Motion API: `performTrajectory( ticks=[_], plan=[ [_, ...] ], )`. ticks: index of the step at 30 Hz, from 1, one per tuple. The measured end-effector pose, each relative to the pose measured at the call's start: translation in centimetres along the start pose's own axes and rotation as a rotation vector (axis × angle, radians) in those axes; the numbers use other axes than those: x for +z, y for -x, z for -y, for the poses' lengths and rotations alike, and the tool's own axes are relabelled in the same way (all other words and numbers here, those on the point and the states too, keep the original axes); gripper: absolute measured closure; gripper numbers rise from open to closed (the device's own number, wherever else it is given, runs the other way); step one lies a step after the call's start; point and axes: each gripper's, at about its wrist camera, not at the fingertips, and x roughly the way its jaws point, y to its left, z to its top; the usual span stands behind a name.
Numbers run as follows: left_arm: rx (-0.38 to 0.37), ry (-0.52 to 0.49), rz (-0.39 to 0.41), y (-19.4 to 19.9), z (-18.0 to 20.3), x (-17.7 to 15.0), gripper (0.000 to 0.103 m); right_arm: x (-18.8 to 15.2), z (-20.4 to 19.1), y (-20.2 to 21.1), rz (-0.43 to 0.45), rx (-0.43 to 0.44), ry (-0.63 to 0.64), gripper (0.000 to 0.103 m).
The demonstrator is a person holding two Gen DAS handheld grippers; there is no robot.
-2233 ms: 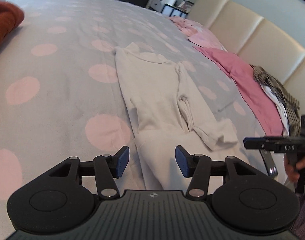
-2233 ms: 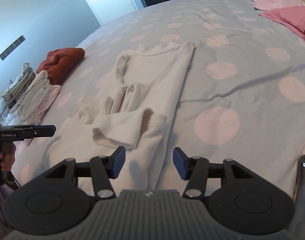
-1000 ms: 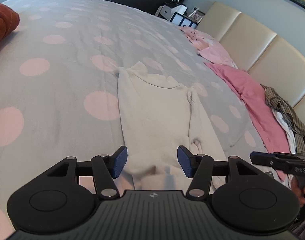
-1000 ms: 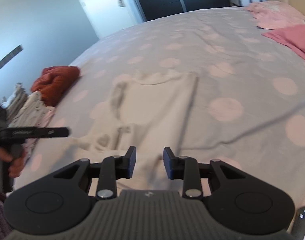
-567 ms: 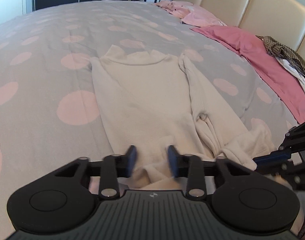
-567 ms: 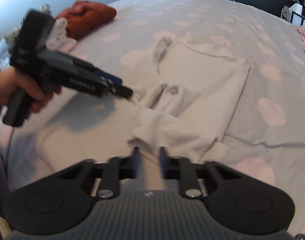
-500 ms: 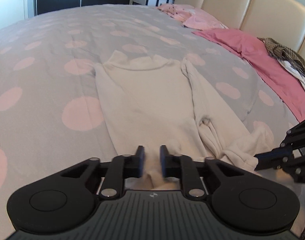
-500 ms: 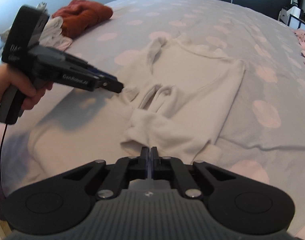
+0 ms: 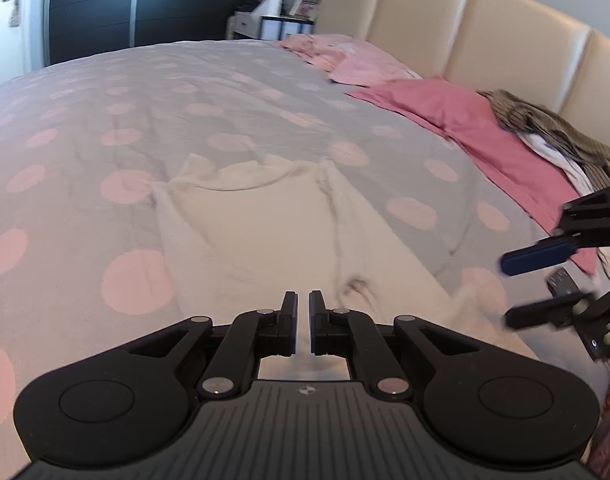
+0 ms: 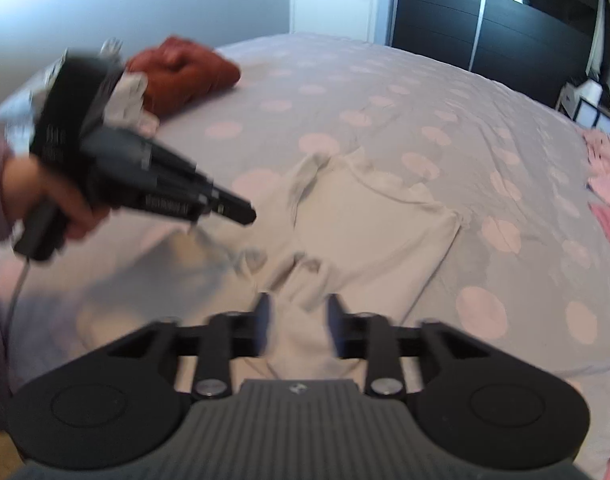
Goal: Fold clothes
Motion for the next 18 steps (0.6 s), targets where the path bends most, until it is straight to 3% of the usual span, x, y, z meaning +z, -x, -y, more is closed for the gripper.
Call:
performTrajectory(
  ticks=[2, 4, 7, 8, 9, 10, 13, 18],
  plan=[
    [-0.027, -0.055, -0.007, 0.5, 1.5, -0.3, 0.096, -1.1, -0.6, -0.6, -0.038, 0.0, 0.047, 0.062],
    [-0.052, -0.122, -0.017, 1.0, 3.1, -0.9, 0.083, -2.2, -1.3, -1.0, -0.06, -0.002, 0.097, 0.062],
    [-0.045, -0.173, -0.038, 1.1, 4.7, -2.0, 0.082, -3.2, -2.0, -1.4, -0.026, -0.017, 0.154, 0.063],
    [-0.025, -0.177, -0.04, 1.1, 4.9, -2.3, 0.082, -3.3, -2.1, -1.5, -0.008, -0.03, 0.149, 0.071],
    [-0.005, -0.169, -0.039, 1.1, 4.7, -2.5, 0.082, -3.2, -2.1, -1.6, 0.0, -0.034, 0.128, 0.086],
    [0.013, -0.152, -0.039, 1.1, 4.2, -2.5, 0.082, -2.9, -2.0, -1.7, 0.01, -0.035, 0.104, 0.089],
    [0.097, -0.076, -0.05, 1.1, 1.5, -2.0, 0.081, -1.9, -1.8, -2.1, 0.029, -0.031, 0.051, 0.087],
    [0.143, -0.002, -0.107, 0.2, -2.0, -1.6, 0.081, 0.8, -1.6, -3.5, 0.067, 0.013, -0.04, 0.085]
  ],
)
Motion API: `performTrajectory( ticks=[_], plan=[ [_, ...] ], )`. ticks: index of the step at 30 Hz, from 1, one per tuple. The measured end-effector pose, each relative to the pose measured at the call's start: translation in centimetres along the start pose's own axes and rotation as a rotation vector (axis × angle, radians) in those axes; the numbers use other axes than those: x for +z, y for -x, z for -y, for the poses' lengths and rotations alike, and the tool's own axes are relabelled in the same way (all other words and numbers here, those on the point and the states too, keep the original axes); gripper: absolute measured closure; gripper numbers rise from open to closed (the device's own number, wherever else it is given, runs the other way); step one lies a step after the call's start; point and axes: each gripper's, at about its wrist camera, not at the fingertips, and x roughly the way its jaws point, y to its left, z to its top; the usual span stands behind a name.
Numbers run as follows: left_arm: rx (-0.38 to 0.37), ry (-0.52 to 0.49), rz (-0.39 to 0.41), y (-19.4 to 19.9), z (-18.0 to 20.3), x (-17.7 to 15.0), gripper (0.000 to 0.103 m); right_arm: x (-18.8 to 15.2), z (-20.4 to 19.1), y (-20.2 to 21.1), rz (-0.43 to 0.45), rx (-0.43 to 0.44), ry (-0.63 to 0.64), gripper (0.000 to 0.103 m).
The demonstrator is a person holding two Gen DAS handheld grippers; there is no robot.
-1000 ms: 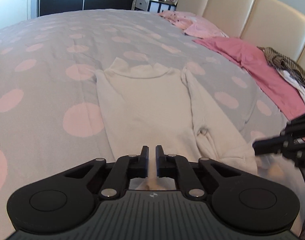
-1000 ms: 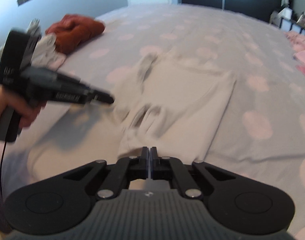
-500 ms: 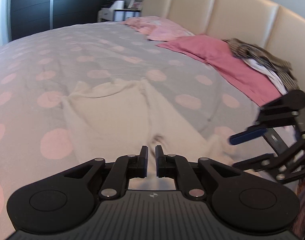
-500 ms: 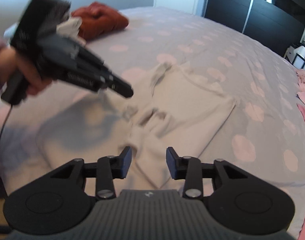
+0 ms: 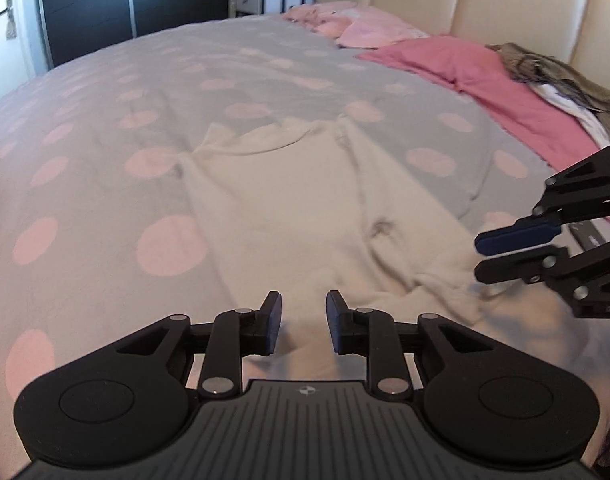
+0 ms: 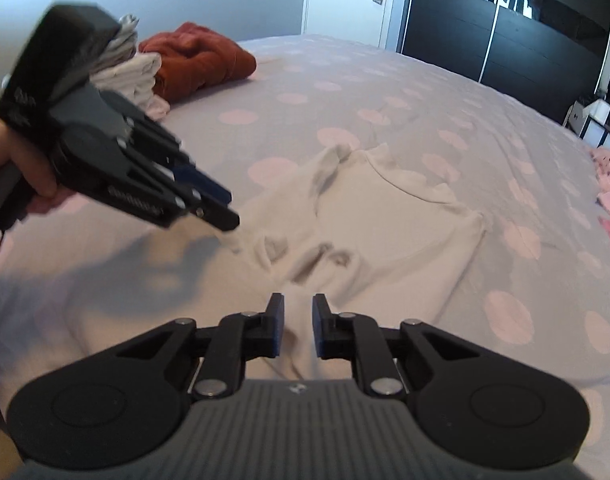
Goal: Fold clothes
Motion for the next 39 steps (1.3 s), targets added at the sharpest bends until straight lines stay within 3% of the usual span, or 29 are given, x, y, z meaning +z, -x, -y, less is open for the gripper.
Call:
performTrajectory(
  ticks=[3, 5, 10, 14, 16, 17, 18, 21, 26, 29, 31, 32, 33, 34, 36, 39],
  plan=[
    [-0.006, 0.066, -0.011, 0.0, -1.3, -0.3, 0.08, 1.7, 0.3, -1.6, -0.009, 0.042, -0.086, 0.083],
    [-0.01, 0.111, -0.028, 0.0, -2.1, -0.6, 0.078, 2.6, 0.5, -2.8, -0.02, 0.065, -0.144, 0.074],
    [-0.094, 0.334, -0.065, -0.6, -5.7, -1.8, 0.068, 3.4, 2.2, -6.6, -0.085, 0.116, -0.329, 0.07],
    [-0.194, 0.447, -0.087, -1.5, -7.2, -2.2, 0.072, 3.0, 3.6, -9.4, -0.13, 0.167, -0.476, 0.071],
    [-0.223, 0.481, -0.098, -2.0, -7.5, -2.3, 0.082, 2.9, 3.9, -10.3, -0.145, 0.187, -0.513, 0.073],
    [-0.221, 0.485, -0.099, -2.0, -7.6, -2.2, 0.084, 2.8, 3.8, -10.6, -0.148, 0.194, -0.521, 0.085],
    [-0.215, 0.486, -0.093, -2.1, -7.6, -2.1, 0.089, 2.8, 3.8, -10.8, -0.151, 0.201, -0.529, 0.087],
    [-0.204, 0.472, -0.046, -1.3, -7.5, -1.3, 0.096, 3.3, 3.8, -10.0, -0.109, 0.194, -0.512, 0.091],
    [-0.21, 0.405, 0.089, 0.9, -6.8, 0.3, 0.096, 4.6, 5.1, -7.3, 0.013, 0.212, -0.53, 0.093],
    [-0.217, 0.389, 0.13, 1.8, -6.5, 0.9, 0.096, 5.0, 5.7, -5.7, 0.046, 0.221, -0.513, 0.093],
    [-0.208, 0.379, 0.13, 1.9, -6.4, 1.0, 0.093, 4.8, 5.9, -4.8, 0.065, 0.248, -0.493, 0.093],
    [-0.206, 0.385, 0.112, 1.6, -6.4, 0.9, 0.087, 4.6, 5.9, -4.5, 0.066, 0.248, -0.487, 0.092],
    [-0.205, 0.394, 0.09, 1.3, -6.5, 0.8, 0.073, 4.3, 5.9, -4.2, 0.067, 0.245, -0.481, 0.092],
    [-0.221, 0.399, 0.086, 1.3, -6.5, 0.6, 0.069, 4.1, 5.9, -4.1, 0.065, 0.243, -0.482, 0.092],
    [-0.261, 0.407, 0.089, 1.3, -6.3, 0.2, 0.07, 3.6, 5.9, -4.3, 0.051, 0.221, -0.483, 0.092],
    [-0.327, 0.296, 0.031, 2.2, -4.2, 0.4, 0.081, 3.2, 5.7, -4.5, 0.044, 0.196, -0.48, 0.092]
  ],
)
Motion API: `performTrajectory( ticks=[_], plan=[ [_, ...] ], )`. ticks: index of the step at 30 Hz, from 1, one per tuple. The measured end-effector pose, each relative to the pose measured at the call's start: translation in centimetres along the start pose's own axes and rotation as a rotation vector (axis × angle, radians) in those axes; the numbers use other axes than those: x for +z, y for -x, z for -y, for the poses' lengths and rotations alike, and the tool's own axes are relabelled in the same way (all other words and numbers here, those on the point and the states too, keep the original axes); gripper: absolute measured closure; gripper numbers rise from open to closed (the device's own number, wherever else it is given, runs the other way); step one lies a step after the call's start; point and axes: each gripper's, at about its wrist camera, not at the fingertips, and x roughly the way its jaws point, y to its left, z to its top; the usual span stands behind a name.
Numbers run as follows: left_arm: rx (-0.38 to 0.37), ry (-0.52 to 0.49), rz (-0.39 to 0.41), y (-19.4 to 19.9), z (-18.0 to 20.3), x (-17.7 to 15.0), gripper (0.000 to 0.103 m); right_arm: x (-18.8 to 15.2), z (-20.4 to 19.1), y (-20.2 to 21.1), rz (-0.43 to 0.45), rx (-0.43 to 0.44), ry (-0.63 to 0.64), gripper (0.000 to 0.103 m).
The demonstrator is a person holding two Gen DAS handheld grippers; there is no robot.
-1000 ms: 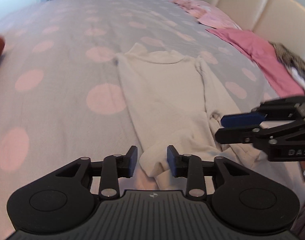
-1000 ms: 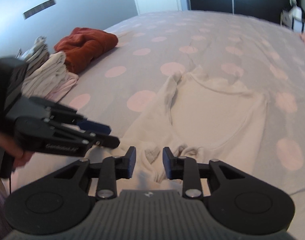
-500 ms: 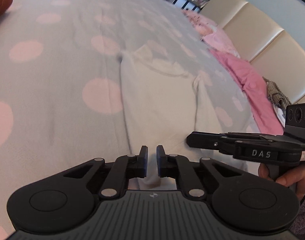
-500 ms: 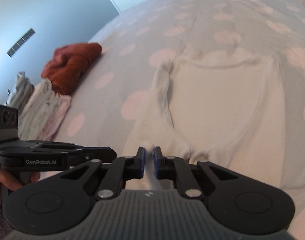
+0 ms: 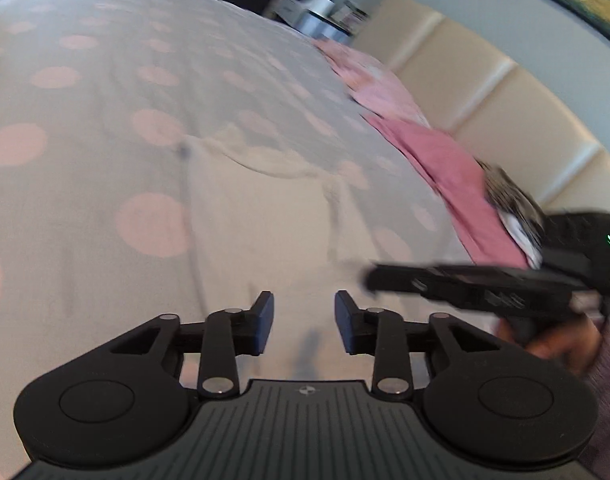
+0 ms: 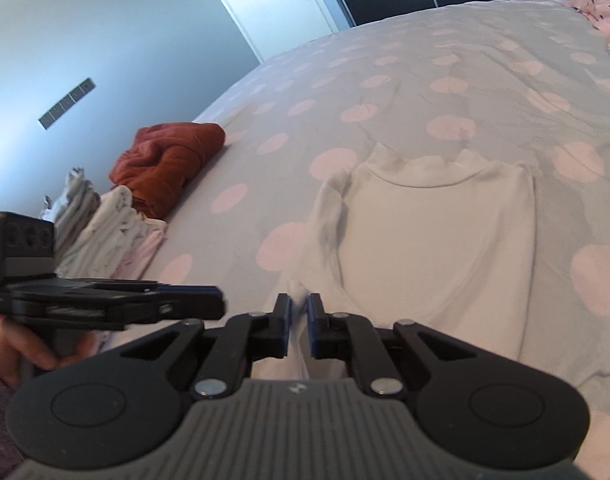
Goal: Fold clothes
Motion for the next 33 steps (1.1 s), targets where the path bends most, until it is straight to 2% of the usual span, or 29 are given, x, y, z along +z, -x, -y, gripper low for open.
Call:
performTrajectory(
  ticks=[3, 6, 8, 10, 14, 17, 19, 22, 25, 28, 31, 33],
  plan=[
    [-0.012, -0.057, -0.092, -0.3, 1.8, -1.7, 0.082, -0.1, -0.1, 0.2, 0.011, 0.02, 0.018, 0.092],
    [0.043, -0.051, -0.156, -1.8, 1.2, -3.6, 0.083, -0.4, -0.4, 0.7, 0.025, 0.06, 0.05, 0.092],
    [0.066, 0.002, -0.166, -2.6, -0.2, -4.3, 0.088, -0.9, -0.5, 1.3, 0.027, 0.102, 0.086, 0.092],
    [0.034, 0.074, -0.149, -2.4, -1.6, -4.6, 0.092, -1.8, -0.8, 2.2, 0.018, 0.153, 0.149, 0.092],
    [0.027, 0.082, -0.123, -1.6, -2.1, -4.4, 0.092, -4.3, -2.3, 3.2, -0.076, 0.251, 0.331, 0.092],
    [0.031, 0.073, -0.129, -1.2, -2.1, -4.4, 0.092, -7.0, -3.7, 2.9, -0.187, 0.226, 0.485, 0.092],
    [0.042, 0.059, -0.132, -0.8, -2.0, -4.3, 0.091, -8.4, -4.0, 2.5, -0.245, 0.202, 0.542, 0.092],
    [0.067, 0.04, -0.135, 0.1, -1.7, -4.4, 0.091, -9.5, -4.3, 2.5, -0.288, 0.178, 0.585, 0.084],
    [0.086, 0.028, -0.13, 0.8, -1.3, -4.3, 0.087, -9.0, -4.3, 3.3, -0.253, 0.167, 0.57, 0.082],
    [0.121, 0.015, -0.105, 1.7, -0.7, -3.9, 0.085, -7.5, -4.4, 3.7, -0.153, 0.108, 0.52, 0.083],
    [0.144, 0.032, -0.052, 2.6, -0.7, -3.2, 0.085, -5.9, -4.5, 3.4, -0.033, 0.011, 0.43, 0.086],
    [0.155, 0.051, -0.023, 2.8, -0.6, -2.7, 0.085, -5.1, -4.7, 2.3, -0.009, -0.07, 0.403, 0.087]
  ],
)
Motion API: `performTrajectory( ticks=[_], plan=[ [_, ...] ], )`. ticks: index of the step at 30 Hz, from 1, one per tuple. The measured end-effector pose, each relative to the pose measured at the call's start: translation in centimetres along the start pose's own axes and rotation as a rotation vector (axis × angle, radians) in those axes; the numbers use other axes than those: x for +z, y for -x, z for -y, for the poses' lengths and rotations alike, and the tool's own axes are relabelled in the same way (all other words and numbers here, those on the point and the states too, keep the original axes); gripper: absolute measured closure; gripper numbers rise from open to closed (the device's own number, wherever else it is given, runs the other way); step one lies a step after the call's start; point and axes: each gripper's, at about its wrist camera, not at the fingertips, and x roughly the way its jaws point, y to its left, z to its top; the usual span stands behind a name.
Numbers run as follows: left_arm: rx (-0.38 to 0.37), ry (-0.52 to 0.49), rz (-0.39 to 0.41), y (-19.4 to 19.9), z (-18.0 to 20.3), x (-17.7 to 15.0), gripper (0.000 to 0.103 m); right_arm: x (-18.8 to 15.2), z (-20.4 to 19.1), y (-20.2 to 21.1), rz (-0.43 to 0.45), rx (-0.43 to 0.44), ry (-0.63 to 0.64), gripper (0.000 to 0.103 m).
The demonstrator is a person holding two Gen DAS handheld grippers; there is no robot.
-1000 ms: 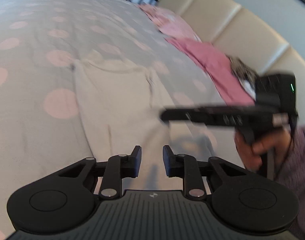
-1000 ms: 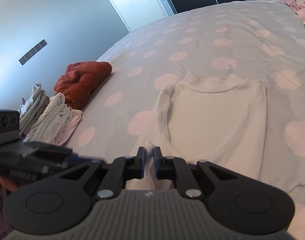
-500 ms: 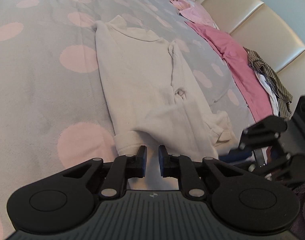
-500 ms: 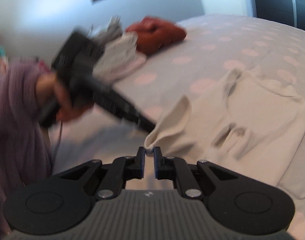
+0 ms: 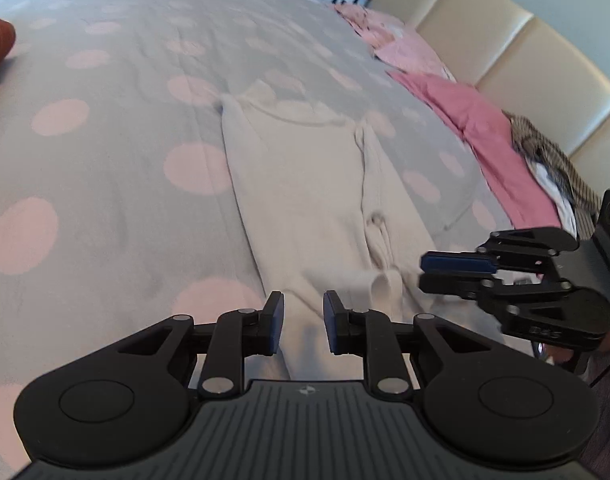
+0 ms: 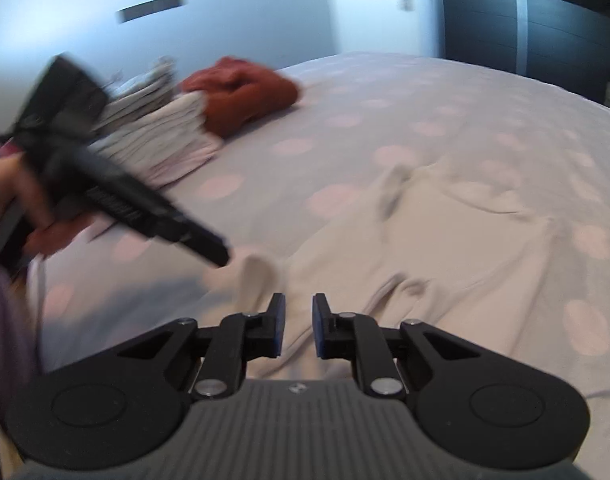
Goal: Fold clothes
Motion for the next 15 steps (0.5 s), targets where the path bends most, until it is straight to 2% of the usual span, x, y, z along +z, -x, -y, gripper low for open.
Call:
performTrajectory(
  ticks=[3, 5, 8, 11, 13, 15],
  plan=[
    [0.021, 0.017, 0.043, 0.1, 0.2, 0.8, 0.085, 0.9, -0.1, -2.3, -0.014, -0.071, 0.003, 0.087],
    [0.015, 0.017, 0.058, 0.2, 0.5, 1.3, 0.085, 1.0, -0.4, -3.5, -0.022, -0.035, -0.002, 0.086],
    [-0.007, 0.012, 0.062, 0.0, 0.8, 1.7, 0.085, 0.4, -2.1, -5.1, -0.077, 0.067, 0.018, 0.085],
    [-0.021, -0.022, 0.021, -0.9, 1.4, 1.3, 0.085, -1.0, -4.0, -5.5, -0.152, 0.177, 0.055, 0.085],
    [-0.018, -0.047, -0.014, -1.6, 1.7, 0.4, 0.085, -1.9, -4.3, -4.8, -0.169, 0.189, 0.075, 0.083],
    [0.015, -0.065, -0.025, -1.8, 1.8, -0.2, 0.085, -2.6, -4.1, -3.8, -0.178, 0.193, 0.073, 0.084]
  ],
)
